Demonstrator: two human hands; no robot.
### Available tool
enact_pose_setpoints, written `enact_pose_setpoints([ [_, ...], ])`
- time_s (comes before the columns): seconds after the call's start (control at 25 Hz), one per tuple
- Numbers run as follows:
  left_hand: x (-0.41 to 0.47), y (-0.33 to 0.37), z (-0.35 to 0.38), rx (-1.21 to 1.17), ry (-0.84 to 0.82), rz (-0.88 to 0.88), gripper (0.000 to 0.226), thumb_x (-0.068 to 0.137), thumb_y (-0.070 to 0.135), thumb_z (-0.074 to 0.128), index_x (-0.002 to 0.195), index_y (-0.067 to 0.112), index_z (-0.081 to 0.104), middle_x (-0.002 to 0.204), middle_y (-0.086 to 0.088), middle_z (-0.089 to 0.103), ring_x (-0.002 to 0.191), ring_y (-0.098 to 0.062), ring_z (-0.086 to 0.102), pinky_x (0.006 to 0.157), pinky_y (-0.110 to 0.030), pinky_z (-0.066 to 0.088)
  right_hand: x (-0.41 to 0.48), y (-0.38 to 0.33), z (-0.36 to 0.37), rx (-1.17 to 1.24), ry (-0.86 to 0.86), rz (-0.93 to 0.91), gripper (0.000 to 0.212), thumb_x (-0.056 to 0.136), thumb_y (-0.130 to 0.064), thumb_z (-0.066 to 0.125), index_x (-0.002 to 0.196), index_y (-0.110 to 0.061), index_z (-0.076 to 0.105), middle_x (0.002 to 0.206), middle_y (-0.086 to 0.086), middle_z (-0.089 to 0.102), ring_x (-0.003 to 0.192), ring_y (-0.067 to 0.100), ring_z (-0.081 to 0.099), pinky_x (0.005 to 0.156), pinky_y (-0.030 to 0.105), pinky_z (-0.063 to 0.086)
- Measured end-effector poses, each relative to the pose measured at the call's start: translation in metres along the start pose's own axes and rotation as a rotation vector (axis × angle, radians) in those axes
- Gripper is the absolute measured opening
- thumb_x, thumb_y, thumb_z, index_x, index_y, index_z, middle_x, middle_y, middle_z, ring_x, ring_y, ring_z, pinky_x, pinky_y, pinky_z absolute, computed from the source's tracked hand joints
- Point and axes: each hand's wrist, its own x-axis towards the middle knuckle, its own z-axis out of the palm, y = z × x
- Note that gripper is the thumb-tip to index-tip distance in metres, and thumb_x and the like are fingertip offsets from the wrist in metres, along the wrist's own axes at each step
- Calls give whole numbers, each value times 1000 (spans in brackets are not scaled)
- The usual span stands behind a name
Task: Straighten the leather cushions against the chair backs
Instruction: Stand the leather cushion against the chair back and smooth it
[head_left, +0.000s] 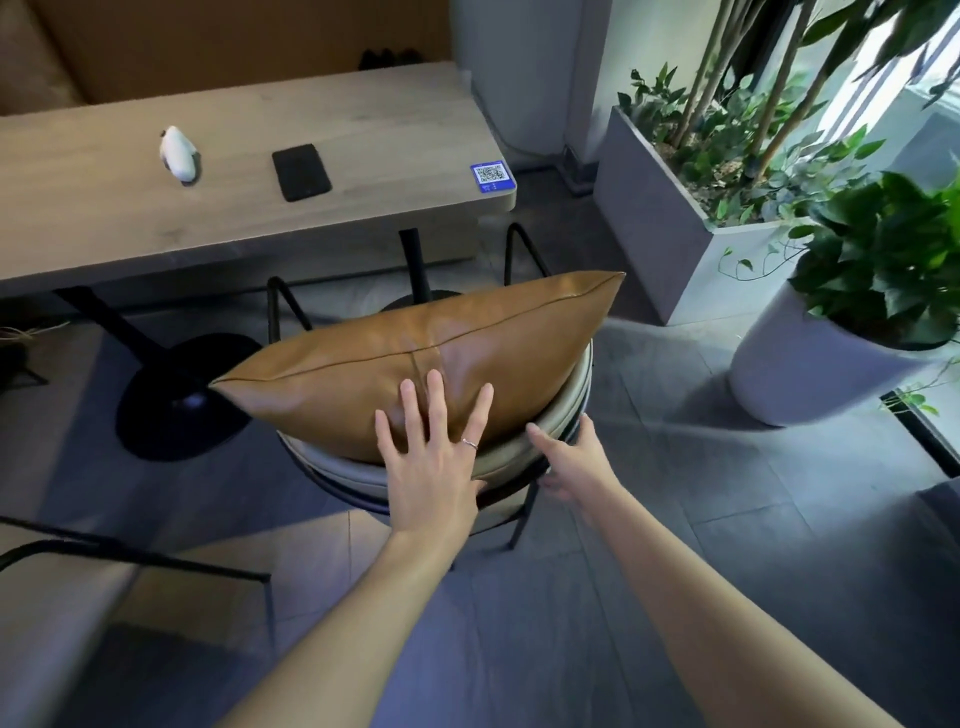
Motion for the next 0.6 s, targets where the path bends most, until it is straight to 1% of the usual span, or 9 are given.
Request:
enact_pose_setpoints([
  [0.04,1,-1,1,5,0,-3,127,78,54,75,150,37,-28,165,-23,-10,150,-47,-6,115,-67,7,6,-3,6,-49,17,-12,76,83,-43,78,147,-32,40,131,1,65,102,28,70,68,38,64],
  [0.08,4,-3,2,9,-7,-9,127,77,53,76,150,38,-27,165,-23,-8,150,-47,-5,115,-67,7,15,-3,12,-94,39,-25,76,72,-49,79,139,-33,47,127,0,68,102,29,71,73,42,65],
  [0.12,8,-4,2,16,-15,-17,127,76,52,77,151,38,-25,165,-22,-6,150,-47,-4,115,-67,8,26,-2,17,-113,46,-35,81,62,-55,78,135,-34,49,125,-1,69,104,30,71,79,47,65],
  [0.2,19,-9,3,27,-24,-42,127,73,51,80,153,40,-18,166,-21,-2,150,-47,-2,115,-67,9,48,-1,25,-137,42,-50,97,51,-62,75,140,-36,44,131,-3,65,108,32,70,88,49,62],
  [0.28,30,-14,2,37,-48,-74,126,73,50,81,154,40,-14,166,-20,-1,150,-46,-1,116,-67,9,57,-11,33,-165,4,-41,112,46,-67,77,146,-36,36,138,-2,61,111,35,69,90,48,61],
  [0.36,41,-19,1,42,-76,-102,125,76,47,80,153,41,-17,166,-20,-5,151,-46,-4,116,-67,9,59,-24,38,-200,-57,-19,113,50,-64,82,146,-33,32,139,2,60,111,37,68,91,49,60],
  [0.44,44,-22,-1,48,-97,-110,123,78,46,79,152,41,-19,166,-19,-7,151,-46,-4,116,-67,8,60,-36,37,-215,-113,37,113,64,-54,87,150,-31,17,140,8,57,111,40,66,90,49,59],
  [0.52,46,-19,-6,53,-99,-125,124,76,47,80,153,41,-16,166,-21,-4,151,-46,-1,116,-66,9,67,-44,27,-213,-170,96,118,73,-45,88,153,-32,3,143,13,51,115,41,63,88,49,57],
  [0.6,51,-10,-14,26,-70,-156,126,72,53,81,152,44,-16,165,-23,1,150,-47,3,116,-66,11,77,-52,15,-207,-182,82,118,68,-44,90,151,-32,8,147,11,48,120,41,58,93,54,55],
])
